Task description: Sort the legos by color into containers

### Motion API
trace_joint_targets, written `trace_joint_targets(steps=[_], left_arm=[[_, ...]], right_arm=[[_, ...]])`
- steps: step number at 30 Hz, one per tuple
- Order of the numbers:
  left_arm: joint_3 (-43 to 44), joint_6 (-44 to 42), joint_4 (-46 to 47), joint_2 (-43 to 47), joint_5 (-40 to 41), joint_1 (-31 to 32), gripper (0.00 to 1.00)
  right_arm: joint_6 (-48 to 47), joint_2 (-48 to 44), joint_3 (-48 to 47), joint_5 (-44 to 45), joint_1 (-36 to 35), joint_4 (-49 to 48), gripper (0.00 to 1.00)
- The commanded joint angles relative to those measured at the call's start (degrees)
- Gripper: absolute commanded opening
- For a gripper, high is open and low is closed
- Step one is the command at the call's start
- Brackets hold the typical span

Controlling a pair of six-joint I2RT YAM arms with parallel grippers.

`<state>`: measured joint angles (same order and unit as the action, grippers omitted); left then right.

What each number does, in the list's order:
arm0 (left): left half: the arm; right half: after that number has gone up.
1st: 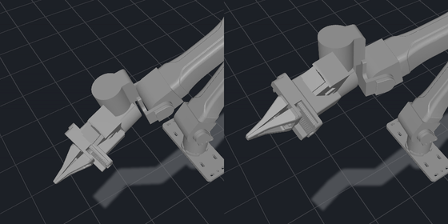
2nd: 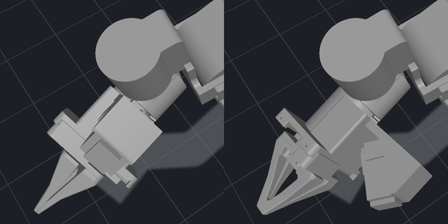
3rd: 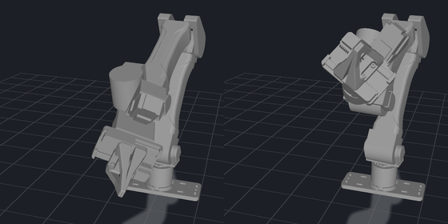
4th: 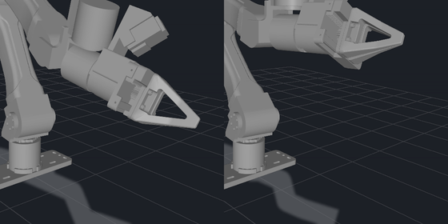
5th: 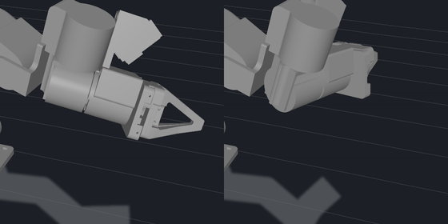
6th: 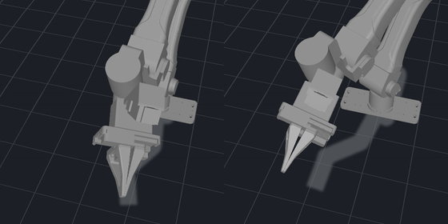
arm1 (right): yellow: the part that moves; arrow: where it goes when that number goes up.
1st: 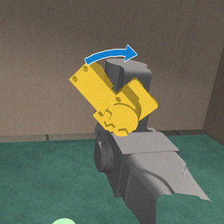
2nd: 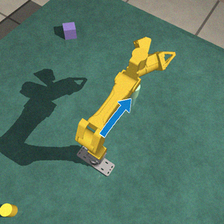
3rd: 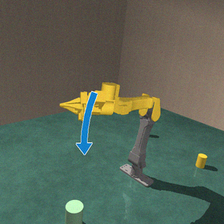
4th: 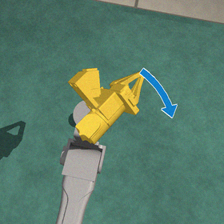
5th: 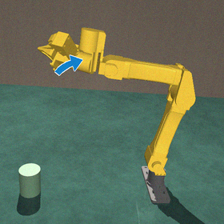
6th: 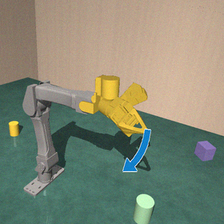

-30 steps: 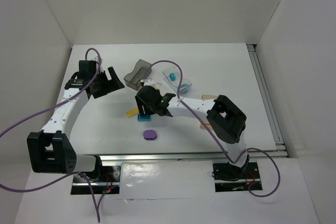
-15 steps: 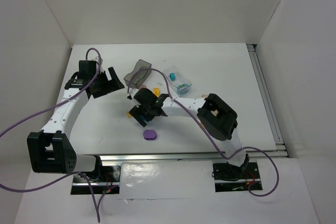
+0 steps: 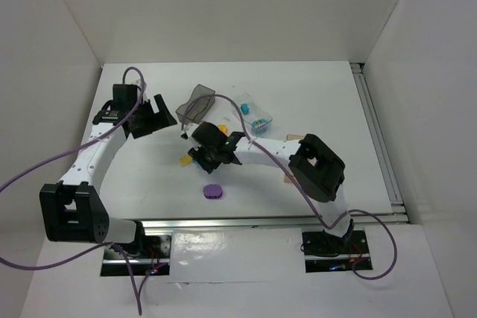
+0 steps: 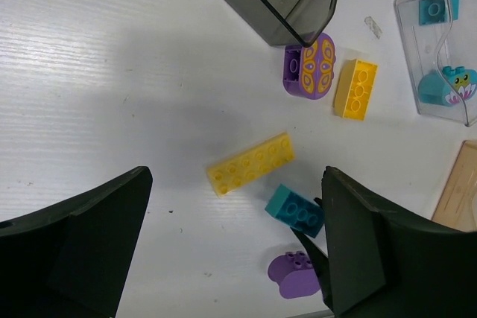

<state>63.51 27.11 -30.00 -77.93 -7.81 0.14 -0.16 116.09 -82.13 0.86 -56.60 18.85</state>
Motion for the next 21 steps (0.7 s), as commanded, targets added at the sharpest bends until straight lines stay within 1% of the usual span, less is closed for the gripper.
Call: trace_joint_targets(steps=[1,4,6,8,10,11,12,13,14,17,21], left_arm=[[2.7,-0.7,0.2,-0.7,-1.1,-0.1,0.98],[2.7,-0.7,0.2,-0.7,-1.1,-0.1,0.98],[2.7,-0.7,0.2,-1.3,-1.1,-0.1,0.98],[2.7,-1.4,0.2,-1.3,-2.3,-0.1,0.91],[2.7,-1.4,0.2,-1.9,-2.3,0.5,0.90],[2.7,-1.4,0.2,-2.4,-2.3,0.5,0.88],[2.7,-1.9,0.2,-2.4,-2.3,1.3,0.88],[3.3,-1.9,0.2,-3.1,-1.6,2.7,0.87],[3.3,-1.9,-0.5,-4.0,-2.6,2.8,0.87],[5.1,-2.9,-2.2,-6.3,-6.4,4.5,0.86],[8.9,-8.7,-8.7,-12.7,-4.2,8.4,0.88]], right_arm=[[-0.7,-7.7,1.5,2.5,-0.1,-0.7,0.34],[0.9,-12.2,4.5,6.0,1.0,-0.2,0.34],[3.3,-14.5,6.2,8.3,3.2,-0.8,0.34],[7.8,-17.3,7.9,11.3,7.5,-0.8,0.34],[10.5,-18.4,8.9,11.3,10.9,-3.3,0.34],[13.5,-18.4,8.9,12.6,13.5,-3.9,0.34],[14.4,-18.4,8.9,13.5,14.6,-4.4,0.34],[15.0,-17.2,7.3,15.6,15.6,-4.4,0.34],[15.8,-16.3,6.3,16.9,17.4,-3.9,0.34],[17.1,-12.1,2.1,16.9,20.0,-3.2,0.34],[17.1,-7.6,-2.5,16.2,22.8,-3.2,0.35]])
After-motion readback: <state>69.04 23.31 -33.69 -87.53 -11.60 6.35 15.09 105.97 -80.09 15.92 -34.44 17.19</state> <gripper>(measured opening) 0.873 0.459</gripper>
